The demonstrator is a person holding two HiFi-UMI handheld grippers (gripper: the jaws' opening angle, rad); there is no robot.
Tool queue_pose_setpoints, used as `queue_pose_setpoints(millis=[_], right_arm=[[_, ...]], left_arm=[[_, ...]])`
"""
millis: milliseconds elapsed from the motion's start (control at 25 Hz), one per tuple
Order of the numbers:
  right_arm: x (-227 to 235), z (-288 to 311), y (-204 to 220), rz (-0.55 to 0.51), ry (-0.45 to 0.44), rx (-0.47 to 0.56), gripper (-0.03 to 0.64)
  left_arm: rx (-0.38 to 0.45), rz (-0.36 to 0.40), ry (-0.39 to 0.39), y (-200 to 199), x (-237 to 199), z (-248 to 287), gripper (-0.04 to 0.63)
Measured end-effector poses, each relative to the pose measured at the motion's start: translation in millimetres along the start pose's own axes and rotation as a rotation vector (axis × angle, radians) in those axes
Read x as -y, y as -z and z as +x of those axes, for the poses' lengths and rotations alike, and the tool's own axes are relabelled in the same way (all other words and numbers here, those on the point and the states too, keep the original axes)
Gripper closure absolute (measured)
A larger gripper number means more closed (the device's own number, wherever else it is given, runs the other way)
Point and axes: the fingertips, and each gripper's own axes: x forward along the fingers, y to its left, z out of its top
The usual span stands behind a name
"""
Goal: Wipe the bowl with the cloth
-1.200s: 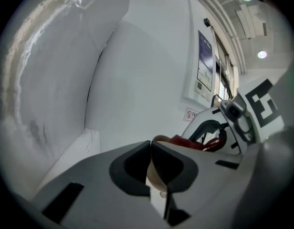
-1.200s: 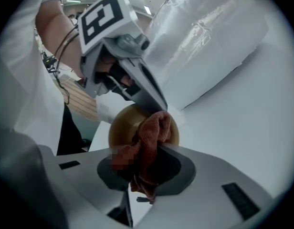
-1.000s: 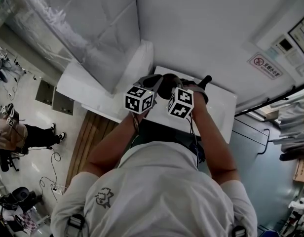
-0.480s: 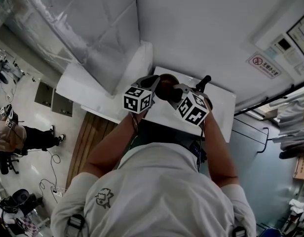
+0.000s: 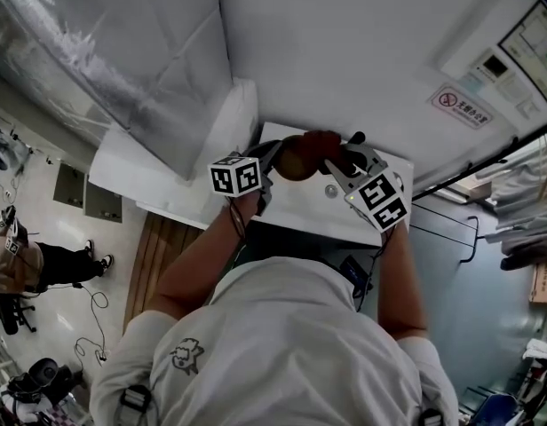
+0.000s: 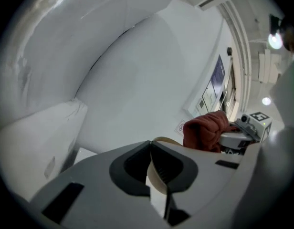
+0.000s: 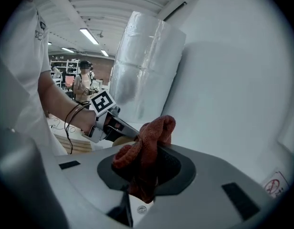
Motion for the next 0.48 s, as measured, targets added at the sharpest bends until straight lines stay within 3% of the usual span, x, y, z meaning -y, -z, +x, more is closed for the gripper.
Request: queue_pose_setpoints(millis=[240,480], right_arm=[[22.3,-30.1,20.5,0.028,0.034,-0.004,0.528],[33.7,-62.0,32.8,0.06,0.033,0.07,0.528]], left_arm=[[0.0,-0.303,0.142,17.1,7.7,27.9,0.577],[0.099,-0.664,0.289,21.5,27.3,53.3,0.577]])
